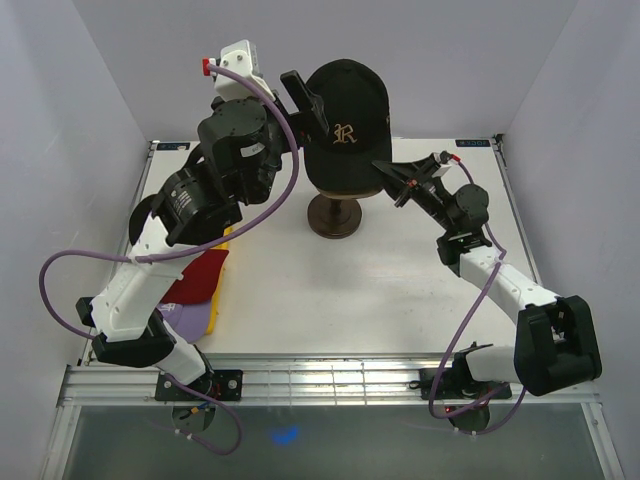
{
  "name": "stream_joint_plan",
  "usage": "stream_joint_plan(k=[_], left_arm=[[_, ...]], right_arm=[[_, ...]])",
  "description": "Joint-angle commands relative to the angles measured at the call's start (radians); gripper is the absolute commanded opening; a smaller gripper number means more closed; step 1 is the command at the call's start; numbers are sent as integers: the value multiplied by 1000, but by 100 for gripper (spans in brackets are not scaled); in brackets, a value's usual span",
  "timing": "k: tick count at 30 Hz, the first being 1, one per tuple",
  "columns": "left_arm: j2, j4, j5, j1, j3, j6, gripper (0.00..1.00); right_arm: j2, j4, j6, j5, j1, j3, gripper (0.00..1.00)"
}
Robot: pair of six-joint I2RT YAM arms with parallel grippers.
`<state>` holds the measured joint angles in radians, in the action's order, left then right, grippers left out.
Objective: Stack the hats
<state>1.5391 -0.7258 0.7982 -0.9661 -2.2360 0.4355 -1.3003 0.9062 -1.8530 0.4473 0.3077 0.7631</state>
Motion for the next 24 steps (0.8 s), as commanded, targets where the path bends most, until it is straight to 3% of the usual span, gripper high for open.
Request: stream_joint_plan(k=[1, 4, 8, 14, 19, 22, 24], left_arm=[[-42, -3, 13, -3, 9, 5, 94], [-46, -3, 15, -3, 24, 9, 94], [-57, -1, 19, -3, 38, 11, 94], [-74, 2, 22, -3, 56, 12, 94], [-80, 2, 21, -3, 67, 12, 94], [-82, 5, 19, -3, 70, 12, 95], [-83, 6, 21, -3, 73, 12, 95]], right_arm=[[-16, -98, -38, 16, -21, -28, 8], [-10, -134, -23, 19, -25, -21, 9], [9, -231, 58, 21, -33, 24, 34], [30, -355, 138, 16, -39, 99, 54], [64, -421, 192, 1, -44, 125, 56], [62, -473, 228, -1, -47, 146, 49], [58, -490, 241, 1, -47, 166, 38]])
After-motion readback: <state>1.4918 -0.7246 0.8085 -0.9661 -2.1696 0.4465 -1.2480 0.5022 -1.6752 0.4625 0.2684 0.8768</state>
